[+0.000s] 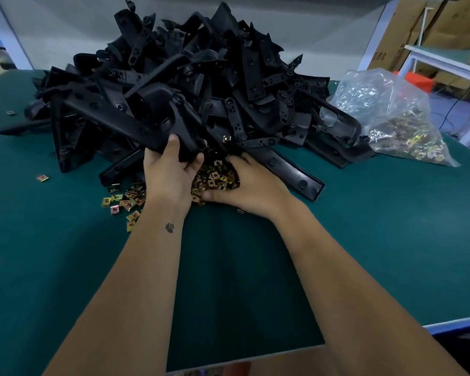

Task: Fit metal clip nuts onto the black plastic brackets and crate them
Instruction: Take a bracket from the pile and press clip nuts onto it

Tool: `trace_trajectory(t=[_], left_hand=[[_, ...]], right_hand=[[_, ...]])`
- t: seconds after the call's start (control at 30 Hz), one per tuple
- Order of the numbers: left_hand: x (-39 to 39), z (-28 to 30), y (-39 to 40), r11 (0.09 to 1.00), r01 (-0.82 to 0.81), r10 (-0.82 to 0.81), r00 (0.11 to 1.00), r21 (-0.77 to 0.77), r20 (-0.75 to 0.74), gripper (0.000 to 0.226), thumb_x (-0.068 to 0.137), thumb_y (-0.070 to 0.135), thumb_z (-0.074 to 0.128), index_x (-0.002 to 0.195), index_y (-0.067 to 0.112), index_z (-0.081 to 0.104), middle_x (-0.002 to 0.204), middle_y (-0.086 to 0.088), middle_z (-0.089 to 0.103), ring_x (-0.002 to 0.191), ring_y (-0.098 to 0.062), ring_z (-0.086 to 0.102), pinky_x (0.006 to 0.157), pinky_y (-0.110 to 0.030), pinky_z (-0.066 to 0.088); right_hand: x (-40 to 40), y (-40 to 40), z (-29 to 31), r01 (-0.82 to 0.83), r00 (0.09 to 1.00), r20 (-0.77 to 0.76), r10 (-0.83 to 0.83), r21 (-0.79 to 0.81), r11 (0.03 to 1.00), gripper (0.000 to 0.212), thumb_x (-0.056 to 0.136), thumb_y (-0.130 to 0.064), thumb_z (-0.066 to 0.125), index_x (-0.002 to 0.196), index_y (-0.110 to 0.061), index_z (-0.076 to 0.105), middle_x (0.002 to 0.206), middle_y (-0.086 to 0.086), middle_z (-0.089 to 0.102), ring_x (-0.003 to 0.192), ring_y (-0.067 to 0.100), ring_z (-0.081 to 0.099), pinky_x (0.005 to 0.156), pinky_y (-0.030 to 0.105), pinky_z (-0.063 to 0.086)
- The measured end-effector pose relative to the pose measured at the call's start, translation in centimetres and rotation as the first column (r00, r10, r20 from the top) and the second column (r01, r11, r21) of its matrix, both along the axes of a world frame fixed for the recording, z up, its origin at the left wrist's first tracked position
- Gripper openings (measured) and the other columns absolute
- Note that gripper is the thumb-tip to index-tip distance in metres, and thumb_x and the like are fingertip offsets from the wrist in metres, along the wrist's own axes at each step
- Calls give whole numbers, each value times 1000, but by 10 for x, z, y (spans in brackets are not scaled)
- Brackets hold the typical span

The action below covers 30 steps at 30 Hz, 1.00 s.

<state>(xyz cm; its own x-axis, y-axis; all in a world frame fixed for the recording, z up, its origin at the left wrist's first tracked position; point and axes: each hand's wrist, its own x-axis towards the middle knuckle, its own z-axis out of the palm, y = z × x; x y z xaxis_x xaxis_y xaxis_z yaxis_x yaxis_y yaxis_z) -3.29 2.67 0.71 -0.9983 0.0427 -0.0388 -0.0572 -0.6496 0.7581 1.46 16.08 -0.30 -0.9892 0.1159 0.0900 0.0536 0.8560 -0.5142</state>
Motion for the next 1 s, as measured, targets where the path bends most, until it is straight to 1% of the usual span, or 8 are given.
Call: trace_trajectory(t=[0.1,0.23,0.3,0.37,0.47,0.67,0.83,1.0], left_hand=[[1,1,1,1000,10,-10,1000,-23,-27,13,103,13,51,114,19,56,119,-3,64,93,-20,64,69,-25,54],[3,4,3,999,31,-33,997,-31,-67,4,101,16,57,98,18,59,104,-2,68,75,-15,65,67,-24,54],[3,6,4,998,58,-59,996,-25,-66,6,100,16,57,96,19,59,100,-1,69,74,-15,64,65,-24,54],[3,6,6,995,92,-94,993,-30,-72,7,100,16,56,97,21,60,101,-1,71,80,-19,65,63,-24,53],[2,4,7,990,124,-129,988,-67,-79,8,101,16,56,103,22,60,110,-7,70,91,-28,64,59,-24,51],[4,5,7,977,184,-193,977,-104,-87,10,100,16,56,105,23,61,102,-4,71,80,-22,67,56,-24,49],[7,8,9,970,220,-229,969,-101,-92,15,96,18,62,110,20,58,101,-3,69,75,-16,65,57,-24,49],[10,10,6,961,276,-276,958,-12,-78,27,83,21,72,106,17,57,88,2,71,70,-14,68,62,-24,54]], right_hand=[[-5,7,-1,48,997,-49,-54,-119,992,74,68,-64,75,130,-28,58,125,-13,48,119,8,46,89,24,36],[1,13,-1,14,991,-125,-53,-290,957,33,76,-39,80,105,-25,73,108,-15,56,104,1,52,81,5,35],[4,16,3,-12,993,-115,-28,-329,944,18,82,-27,75,99,-23,74,107,-15,59,103,0,54,81,3,36],[5,15,6,-37,997,-75,12,-344,938,18,84,-16,66,99,-23,73,110,-12,58,107,3,53,87,6,37],[4,13,6,-40,996,-82,21,-241,970,23,82,-10,65,102,-21,71,113,-7,57,110,8,53,94,17,40],[2,13,5,-4,978,-204,-39,-205,979,13,86,-12,70,97,-16,75,102,-4,65,98,9,58,80,6,38],[6,10,11,23,938,-294,-182,-472,881,17,82,-8,75,97,-15,77,92,-8,72,87,3,65,81,15,49],[8,9,16,22,917,-277,-288,-685,728,15,79,-9,79,92,-16,74,80,0,72,66,5,63,63,16,50]])
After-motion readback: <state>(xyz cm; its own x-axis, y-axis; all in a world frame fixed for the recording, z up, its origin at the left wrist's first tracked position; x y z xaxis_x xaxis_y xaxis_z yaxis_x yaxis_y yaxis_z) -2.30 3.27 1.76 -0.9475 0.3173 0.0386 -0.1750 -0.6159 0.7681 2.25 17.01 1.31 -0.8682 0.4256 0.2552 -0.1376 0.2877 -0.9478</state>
